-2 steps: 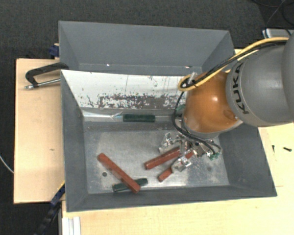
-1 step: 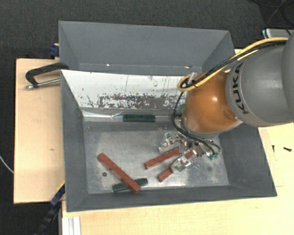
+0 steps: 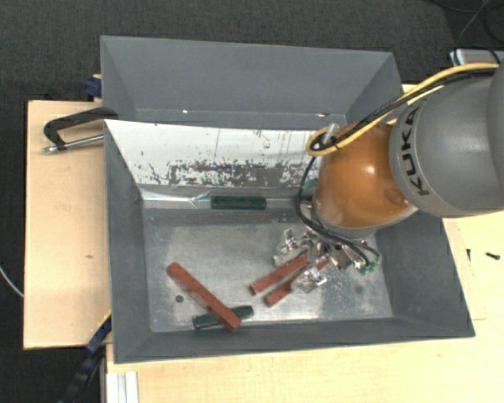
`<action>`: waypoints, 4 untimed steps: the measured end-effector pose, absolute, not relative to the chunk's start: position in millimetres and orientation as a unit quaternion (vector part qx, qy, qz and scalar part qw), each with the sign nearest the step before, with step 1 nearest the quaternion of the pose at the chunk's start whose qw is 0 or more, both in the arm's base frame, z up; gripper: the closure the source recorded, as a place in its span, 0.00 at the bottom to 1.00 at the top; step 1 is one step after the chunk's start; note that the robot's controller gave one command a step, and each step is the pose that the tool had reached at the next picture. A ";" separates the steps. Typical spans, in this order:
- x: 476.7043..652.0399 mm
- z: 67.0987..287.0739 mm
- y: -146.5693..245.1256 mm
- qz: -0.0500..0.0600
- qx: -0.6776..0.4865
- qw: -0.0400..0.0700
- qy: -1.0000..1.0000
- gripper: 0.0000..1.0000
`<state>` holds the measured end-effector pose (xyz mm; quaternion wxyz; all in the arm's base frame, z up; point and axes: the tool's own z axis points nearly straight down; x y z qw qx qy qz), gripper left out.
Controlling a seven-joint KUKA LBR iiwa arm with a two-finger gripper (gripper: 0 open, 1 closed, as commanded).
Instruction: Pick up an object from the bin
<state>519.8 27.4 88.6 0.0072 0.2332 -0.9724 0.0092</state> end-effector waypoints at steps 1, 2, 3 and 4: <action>518.5 101.9 31.2 0.002 0.231 0.001 -0.973 1.00; 520.2 117.0 32.1 0.000 0.233 -0.004 -0.972 1.00; 521.2 123.3 30.8 0.000 0.232 -0.005 -0.973 1.00; 520.3 129.7 31.7 0.000 0.233 -0.003 -0.973 1.00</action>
Offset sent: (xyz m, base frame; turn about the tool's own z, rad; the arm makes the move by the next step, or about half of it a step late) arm 0.0002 0.0001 0.0331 -0.0002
